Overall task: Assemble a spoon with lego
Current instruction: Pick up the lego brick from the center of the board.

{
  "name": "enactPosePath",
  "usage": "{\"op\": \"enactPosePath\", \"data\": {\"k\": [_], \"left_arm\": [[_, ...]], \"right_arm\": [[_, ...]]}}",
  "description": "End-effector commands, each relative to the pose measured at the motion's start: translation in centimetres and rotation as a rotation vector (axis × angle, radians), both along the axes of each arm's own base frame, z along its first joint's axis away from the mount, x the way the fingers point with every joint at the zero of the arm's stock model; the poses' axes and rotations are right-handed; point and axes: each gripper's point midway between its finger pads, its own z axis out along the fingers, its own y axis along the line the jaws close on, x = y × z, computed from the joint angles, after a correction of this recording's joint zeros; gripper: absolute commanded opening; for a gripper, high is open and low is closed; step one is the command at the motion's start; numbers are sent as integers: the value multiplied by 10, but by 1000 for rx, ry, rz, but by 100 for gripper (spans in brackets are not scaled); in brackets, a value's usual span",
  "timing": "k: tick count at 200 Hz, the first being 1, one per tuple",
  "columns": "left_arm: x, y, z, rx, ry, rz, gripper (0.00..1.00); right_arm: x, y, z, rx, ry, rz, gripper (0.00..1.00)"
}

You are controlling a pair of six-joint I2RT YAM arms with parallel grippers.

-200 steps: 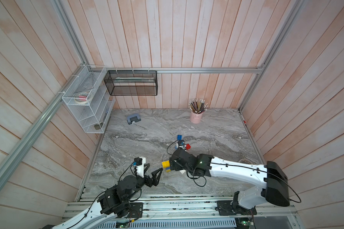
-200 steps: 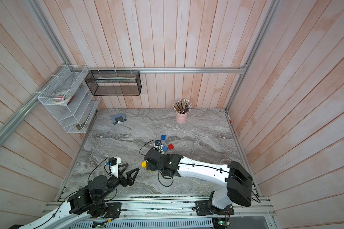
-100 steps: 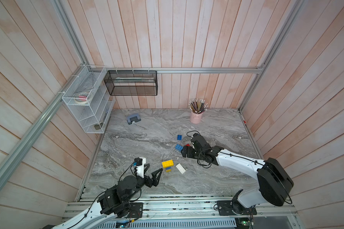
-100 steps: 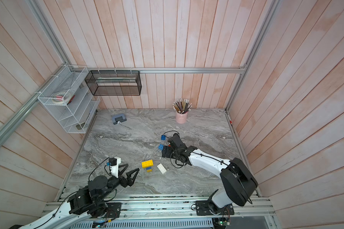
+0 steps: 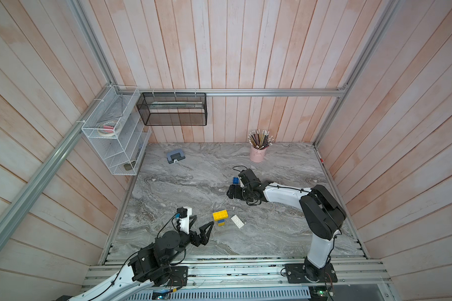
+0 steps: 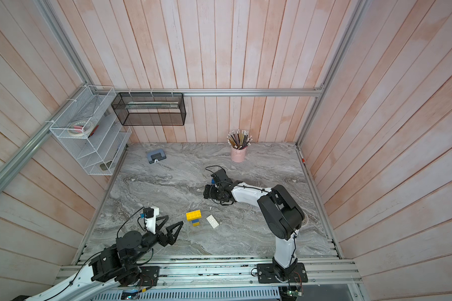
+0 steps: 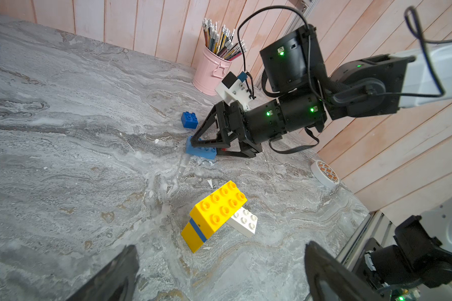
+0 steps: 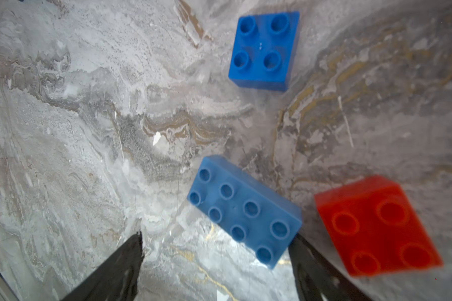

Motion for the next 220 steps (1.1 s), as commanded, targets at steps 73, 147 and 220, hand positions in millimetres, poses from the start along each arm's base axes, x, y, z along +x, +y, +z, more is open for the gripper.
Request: {"op": "enactPosePath", "data": {"k": [73,147,220], "left_arm": [[-1,-2,-7,29,-7,-17,100],[0,-2,-7,34,-6,-15,100],[0,-2,-8,35,-4,-13,100]], "right_arm": [[19,2,-20,-226,-9,53,85],[12,-6,-20,-357,-60,113,84],[19,1,-24,-433,-76,148,79]]}}
